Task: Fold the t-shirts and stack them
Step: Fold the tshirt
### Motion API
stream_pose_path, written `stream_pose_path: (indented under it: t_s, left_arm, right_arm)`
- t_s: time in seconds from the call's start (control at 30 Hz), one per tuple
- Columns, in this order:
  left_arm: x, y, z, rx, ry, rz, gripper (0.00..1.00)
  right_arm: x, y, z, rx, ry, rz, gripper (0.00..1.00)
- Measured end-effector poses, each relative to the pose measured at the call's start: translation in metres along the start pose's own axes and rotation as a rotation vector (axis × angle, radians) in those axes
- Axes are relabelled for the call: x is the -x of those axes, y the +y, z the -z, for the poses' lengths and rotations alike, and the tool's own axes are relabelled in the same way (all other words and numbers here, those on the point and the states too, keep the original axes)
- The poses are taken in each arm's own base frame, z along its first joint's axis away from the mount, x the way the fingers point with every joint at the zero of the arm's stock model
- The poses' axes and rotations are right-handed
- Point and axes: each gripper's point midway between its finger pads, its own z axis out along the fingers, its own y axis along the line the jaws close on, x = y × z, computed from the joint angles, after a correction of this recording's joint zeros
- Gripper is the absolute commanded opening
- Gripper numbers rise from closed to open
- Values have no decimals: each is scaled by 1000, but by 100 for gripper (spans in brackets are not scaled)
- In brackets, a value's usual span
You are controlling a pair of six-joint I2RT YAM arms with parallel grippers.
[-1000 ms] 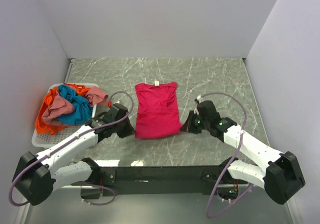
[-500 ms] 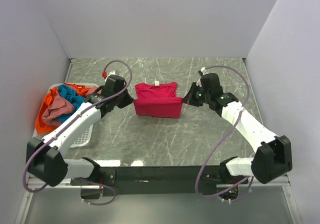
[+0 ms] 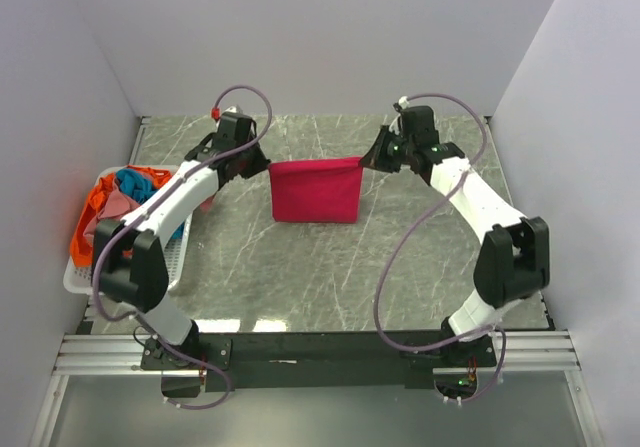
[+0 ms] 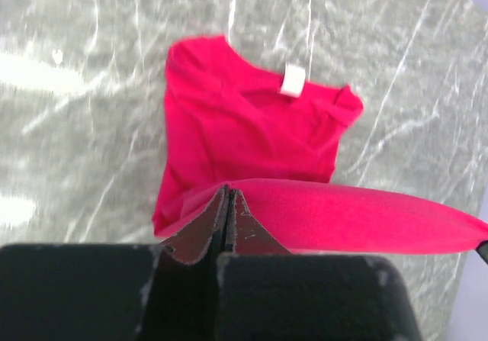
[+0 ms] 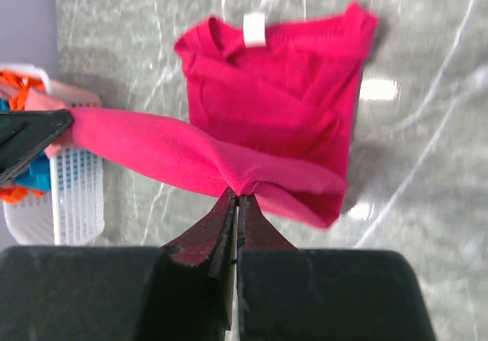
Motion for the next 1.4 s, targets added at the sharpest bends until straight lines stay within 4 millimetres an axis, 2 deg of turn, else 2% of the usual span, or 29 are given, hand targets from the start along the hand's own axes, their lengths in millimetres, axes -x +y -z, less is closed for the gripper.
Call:
stream_pose_path:
  t_s: [0.27,0.4,0.73,0.77,0.8,0.83,0.87,0.9,0.93,0.97,1.0,1.17,1.27,1.4]
  left_arm:
    - [25,2,-43,19,2,2,1]
    - [27,10,-66,27,20,4,1]
    - [23,22,-138,38,75,-11,2]
    - [22,22,-143,37,79,-14,7]
    - [22,23,-147,36,82,-17,16]
    - [22,24,-151,36,88,-23,44]
    - [22,25,-154,33,91,-34,61]
    - [23,25,-156,32,92,-39,75]
    - [24,25,-157,27,93,-42,99]
    - [25,25,-158,26,93,-47,100]
    - [25,26,-157,24,95,-46,99]
    - [30,27,-156,18,82,-50,99]
    - [26,30,-145,17,85,-49,99]
    - [20,32,-115,6,84,-47,99]
  right_arm:
    - [35,-12,-51,20,21,-1,0]
    - [38,-21,-77,14,44,-12,0]
    - [47,-53,-139,-45,72,-49,0]
    - [50,-55,-144,-51,67,-51,7]
    - [50,-57,-147,-56,65,-56,13]
    - [50,-58,-149,-58,66,-64,23]
    - [49,-60,-151,-62,70,-71,48]
    - [49,-61,-151,-64,72,-81,55]
    - [50,-61,-151,-64,71,-81,60]
    - [51,-62,-151,-64,69,-81,71]
    - [53,-62,-150,-64,69,-82,73]
    - [57,-62,-148,-61,54,-73,75]
    - [42,-68,-142,-72,74,-77,75]
    - [17,-75,-129,-105,114,-73,75]
